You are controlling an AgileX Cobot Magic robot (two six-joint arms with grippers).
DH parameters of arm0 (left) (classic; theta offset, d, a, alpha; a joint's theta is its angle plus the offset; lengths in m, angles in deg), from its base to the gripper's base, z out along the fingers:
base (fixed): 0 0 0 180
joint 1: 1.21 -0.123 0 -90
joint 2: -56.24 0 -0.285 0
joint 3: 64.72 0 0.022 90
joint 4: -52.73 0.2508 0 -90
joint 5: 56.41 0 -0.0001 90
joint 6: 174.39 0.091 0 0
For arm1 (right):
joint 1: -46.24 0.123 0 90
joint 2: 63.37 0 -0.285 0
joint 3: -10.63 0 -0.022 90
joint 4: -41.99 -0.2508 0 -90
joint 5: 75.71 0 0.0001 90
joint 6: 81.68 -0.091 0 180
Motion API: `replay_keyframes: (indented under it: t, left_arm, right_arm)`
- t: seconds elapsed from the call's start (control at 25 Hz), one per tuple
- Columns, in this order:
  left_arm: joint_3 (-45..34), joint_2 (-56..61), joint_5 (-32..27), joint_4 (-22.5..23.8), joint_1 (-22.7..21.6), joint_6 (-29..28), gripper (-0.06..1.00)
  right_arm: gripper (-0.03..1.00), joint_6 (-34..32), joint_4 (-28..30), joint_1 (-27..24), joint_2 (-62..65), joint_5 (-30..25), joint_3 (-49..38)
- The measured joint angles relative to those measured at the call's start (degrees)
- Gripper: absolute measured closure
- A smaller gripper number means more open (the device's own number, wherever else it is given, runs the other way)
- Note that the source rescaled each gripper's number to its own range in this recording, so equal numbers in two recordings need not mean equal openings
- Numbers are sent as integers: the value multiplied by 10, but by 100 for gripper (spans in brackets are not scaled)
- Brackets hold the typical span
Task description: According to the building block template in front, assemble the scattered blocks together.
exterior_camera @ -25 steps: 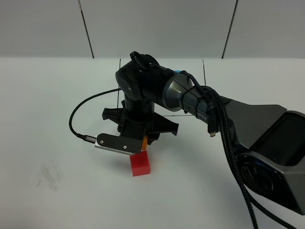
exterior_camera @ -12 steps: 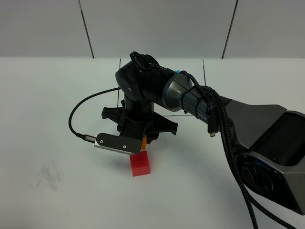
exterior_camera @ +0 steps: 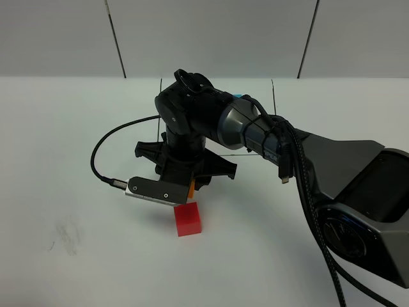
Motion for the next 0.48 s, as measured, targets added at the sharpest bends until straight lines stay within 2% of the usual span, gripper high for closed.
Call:
replay_keyframes:
  t: [0.12,0.48]
  left_arm:
    - [0,0,0,0,0,0,94]
    - [0,0,0,0,0,0,94]
  right_arm:
    - [38,0,0,-1,0,9,0]
    - [38,0,0,-3,-11,-10,0]
